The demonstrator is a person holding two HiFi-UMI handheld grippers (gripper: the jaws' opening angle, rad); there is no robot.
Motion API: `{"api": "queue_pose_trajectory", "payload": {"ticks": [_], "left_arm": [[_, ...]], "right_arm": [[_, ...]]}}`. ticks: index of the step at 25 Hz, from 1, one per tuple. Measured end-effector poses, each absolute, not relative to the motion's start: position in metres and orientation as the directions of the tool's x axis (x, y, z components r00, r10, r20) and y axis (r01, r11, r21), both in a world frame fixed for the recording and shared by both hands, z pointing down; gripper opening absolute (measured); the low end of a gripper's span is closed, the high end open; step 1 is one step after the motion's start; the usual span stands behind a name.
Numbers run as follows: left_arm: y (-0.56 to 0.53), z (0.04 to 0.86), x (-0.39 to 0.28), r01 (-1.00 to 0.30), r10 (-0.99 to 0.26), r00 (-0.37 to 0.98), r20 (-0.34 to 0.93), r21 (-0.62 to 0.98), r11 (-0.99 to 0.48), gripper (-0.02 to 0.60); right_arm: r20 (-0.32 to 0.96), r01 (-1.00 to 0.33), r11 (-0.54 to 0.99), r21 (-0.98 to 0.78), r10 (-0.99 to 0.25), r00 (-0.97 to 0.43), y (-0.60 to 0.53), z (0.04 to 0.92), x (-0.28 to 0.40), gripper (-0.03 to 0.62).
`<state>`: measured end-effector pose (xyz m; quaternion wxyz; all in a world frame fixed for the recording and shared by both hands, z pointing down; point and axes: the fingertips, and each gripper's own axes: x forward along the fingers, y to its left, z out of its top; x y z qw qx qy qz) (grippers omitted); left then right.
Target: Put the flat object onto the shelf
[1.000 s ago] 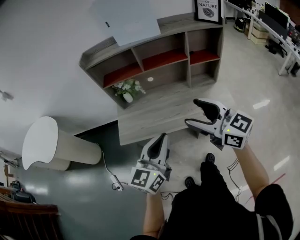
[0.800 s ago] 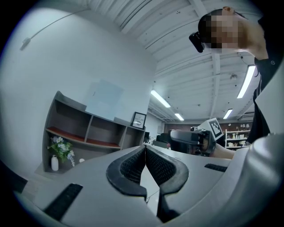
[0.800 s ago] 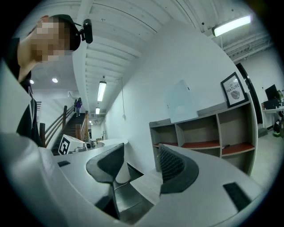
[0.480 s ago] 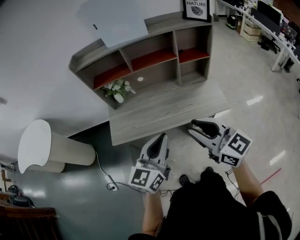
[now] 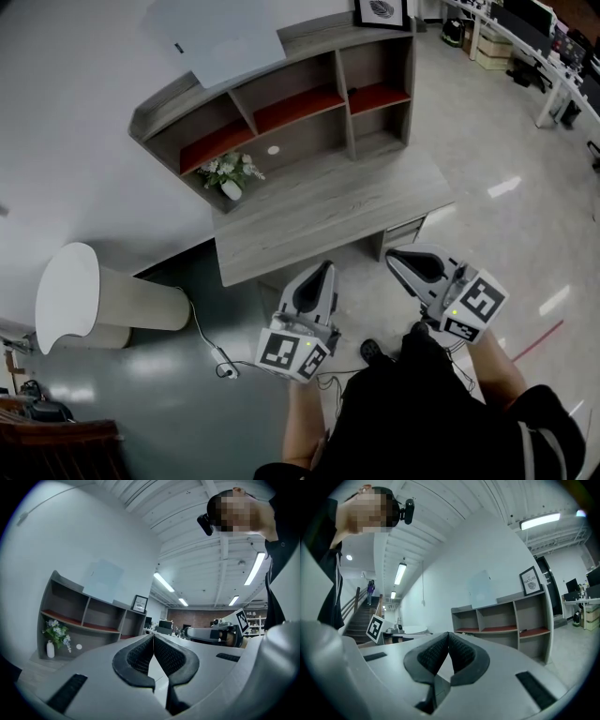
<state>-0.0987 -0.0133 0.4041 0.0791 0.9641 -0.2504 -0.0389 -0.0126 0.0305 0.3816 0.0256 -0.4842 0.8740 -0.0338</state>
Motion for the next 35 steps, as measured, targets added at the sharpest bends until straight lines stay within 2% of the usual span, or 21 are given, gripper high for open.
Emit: {"api": "queue_pose_trajectory", "payload": {"ticks": [9,20,35], "left_arm": [[-0.002,0.407,-0.112,-0.469,-0.479,0.877,-0.036,0.148,-0.870,0.015],[-0.001,0.405,-0.125,-0.503,-0.514,0.857,-0.039,0.153,-0.851,0.015],[-0.005,0.403,-0.128,-0.508,-0.520,0.853,-0.047,0.149,-0.848,0.015]], "right_arm": [[-0.061,-0.854,0.505,-0.124,-0.863,-0.501,0.046,0.380,-0.002,0.014],[-0.031,-0.880,0.464,-0.097,-0.886,-0.464,0.041,0.381,0.012,0.013],[-0.019,-0.873,0.481,-0.081,-0.877,-0.481,0.036,0.376,0.012,0.013]]}}
